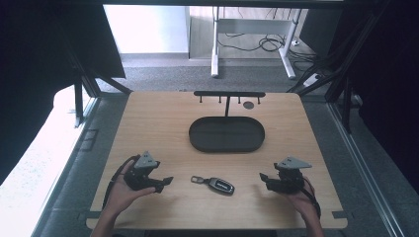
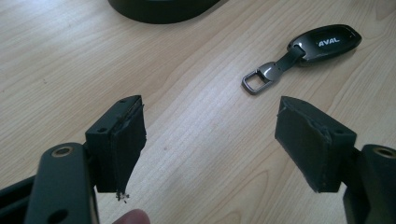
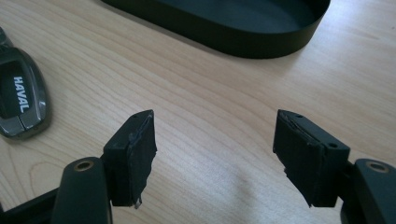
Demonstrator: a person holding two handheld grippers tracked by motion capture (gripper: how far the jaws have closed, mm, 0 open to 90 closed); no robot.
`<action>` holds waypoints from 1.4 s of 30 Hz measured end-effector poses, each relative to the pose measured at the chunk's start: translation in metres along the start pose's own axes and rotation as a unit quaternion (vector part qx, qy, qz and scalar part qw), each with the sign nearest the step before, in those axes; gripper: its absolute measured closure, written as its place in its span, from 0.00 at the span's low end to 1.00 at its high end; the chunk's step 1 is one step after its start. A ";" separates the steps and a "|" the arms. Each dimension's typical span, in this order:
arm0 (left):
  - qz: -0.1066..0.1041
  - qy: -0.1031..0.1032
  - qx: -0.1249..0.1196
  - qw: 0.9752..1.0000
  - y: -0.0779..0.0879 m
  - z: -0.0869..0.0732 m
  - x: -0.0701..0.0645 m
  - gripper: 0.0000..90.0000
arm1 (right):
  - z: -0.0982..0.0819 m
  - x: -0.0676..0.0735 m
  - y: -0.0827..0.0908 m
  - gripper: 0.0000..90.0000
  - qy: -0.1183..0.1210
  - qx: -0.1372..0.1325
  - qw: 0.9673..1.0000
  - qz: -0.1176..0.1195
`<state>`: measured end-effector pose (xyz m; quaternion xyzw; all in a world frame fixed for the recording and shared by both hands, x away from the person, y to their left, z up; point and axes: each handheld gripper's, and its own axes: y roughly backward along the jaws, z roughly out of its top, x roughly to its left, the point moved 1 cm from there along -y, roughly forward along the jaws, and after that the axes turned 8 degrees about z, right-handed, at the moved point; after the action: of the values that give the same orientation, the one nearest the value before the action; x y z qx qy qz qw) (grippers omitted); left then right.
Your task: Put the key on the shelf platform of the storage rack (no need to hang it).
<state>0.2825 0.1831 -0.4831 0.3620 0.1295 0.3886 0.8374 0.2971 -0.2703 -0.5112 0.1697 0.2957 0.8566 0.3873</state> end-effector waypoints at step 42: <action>-0.003 0.001 0.001 1.000 0.001 0.000 -0.003 0.28 | 0.088 0.054 -0.022 0.43 0.103 0.129 0.981 0.098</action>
<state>0.2798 0.1810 -0.4825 0.3618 0.1317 0.3866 0.8380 0.3208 -0.1849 -0.4543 0.1569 0.4242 0.8579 0.2438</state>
